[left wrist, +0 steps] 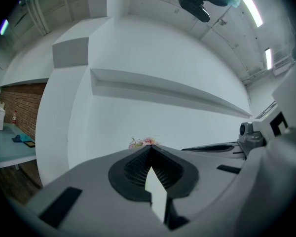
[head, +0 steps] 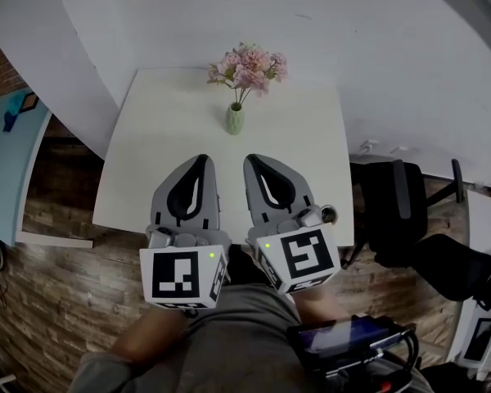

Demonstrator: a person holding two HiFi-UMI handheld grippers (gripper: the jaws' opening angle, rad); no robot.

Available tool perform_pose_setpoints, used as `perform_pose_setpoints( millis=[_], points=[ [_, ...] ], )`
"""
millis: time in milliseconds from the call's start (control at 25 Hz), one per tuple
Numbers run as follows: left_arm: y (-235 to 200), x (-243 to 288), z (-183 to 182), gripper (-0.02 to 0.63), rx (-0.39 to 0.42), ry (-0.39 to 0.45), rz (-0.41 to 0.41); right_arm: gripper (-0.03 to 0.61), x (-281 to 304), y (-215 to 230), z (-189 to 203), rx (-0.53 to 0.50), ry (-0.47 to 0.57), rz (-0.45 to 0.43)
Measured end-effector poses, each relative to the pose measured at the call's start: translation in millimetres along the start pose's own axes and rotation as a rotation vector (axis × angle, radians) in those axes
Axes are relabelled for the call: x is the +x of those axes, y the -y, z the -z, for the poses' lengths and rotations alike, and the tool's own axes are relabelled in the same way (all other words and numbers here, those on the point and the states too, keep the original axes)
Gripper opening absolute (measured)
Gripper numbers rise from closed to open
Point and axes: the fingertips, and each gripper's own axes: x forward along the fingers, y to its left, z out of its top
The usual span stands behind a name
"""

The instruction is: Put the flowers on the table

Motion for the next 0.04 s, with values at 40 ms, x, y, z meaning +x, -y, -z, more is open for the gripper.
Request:
perform_pose_setpoints(
  millis=[40],
  points=[
    [0.5, 0.7, 1.9, 0.008, -0.001, -0.005, -0.001, 0.008, 0.3, 0.4, 1.3, 0.0, -0.004, -0.002]
  ],
)
